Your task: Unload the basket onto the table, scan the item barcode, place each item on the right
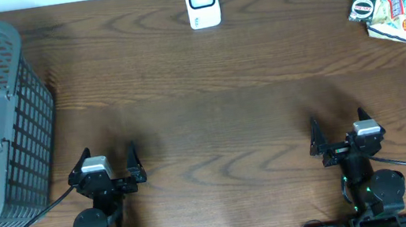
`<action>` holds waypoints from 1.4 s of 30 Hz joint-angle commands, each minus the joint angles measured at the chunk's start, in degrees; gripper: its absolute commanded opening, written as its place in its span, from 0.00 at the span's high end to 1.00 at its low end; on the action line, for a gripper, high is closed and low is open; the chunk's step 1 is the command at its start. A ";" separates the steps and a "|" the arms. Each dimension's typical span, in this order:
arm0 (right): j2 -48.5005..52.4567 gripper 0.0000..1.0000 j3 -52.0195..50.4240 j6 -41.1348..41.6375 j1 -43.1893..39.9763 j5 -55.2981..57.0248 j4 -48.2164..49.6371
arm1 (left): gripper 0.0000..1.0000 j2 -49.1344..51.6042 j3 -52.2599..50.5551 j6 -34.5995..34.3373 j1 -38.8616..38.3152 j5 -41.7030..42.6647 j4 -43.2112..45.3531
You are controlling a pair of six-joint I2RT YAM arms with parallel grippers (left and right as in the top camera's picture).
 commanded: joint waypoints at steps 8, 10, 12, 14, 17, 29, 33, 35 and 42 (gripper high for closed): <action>-0.37 0.01 -0.07 0.83 0.35 0.04 -0.24 | 0.02 -0.50 -0.85 6.29 0.31 2.40 -2.25; -0.37 0.01 -0.07 0.83 0.35 0.02 -0.24 | 0.02 -0.50 -0.85 5.25 0.28 2.43 -2.21; -0.37 0.01 -0.07 0.83 0.35 0.04 -0.24 | 0.02 -0.50 -0.85 5.03 0.31 2.43 -2.10; -0.37 0.01 -0.07 0.83 0.35 0.04 -0.24 | 0.02 -0.50 -0.85 5.05 0.31 2.43 -2.05; -0.37 0.01 -0.07 0.83 0.35 0.04 -0.24 | 0.02 -0.50 -0.85 5.03 0.28 2.43 -2.05; -0.37 0.01 -0.07 0.83 0.35 0.02 -0.24 | 0.02 -0.35 -0.85 5.05 0.31 2.43 -2.03; -0.37 0.01 -0.07 0.83 0.35 0.04 -0.24 | 0.02 -0.35 -0.85 5.05 0.28 2.43 -2.05; -0.37 0.01 -0.07 0.83 0.35 0.02 -0.24 | 0.02 -0.35 -0.85 5.03 0.31 2.43 -2.05; -0.37 0.01 -0.07 0.83 0.35 0.02 -0.24 | 0.03 -0.35 -0.85 5.05 0.31 2.43 -2.03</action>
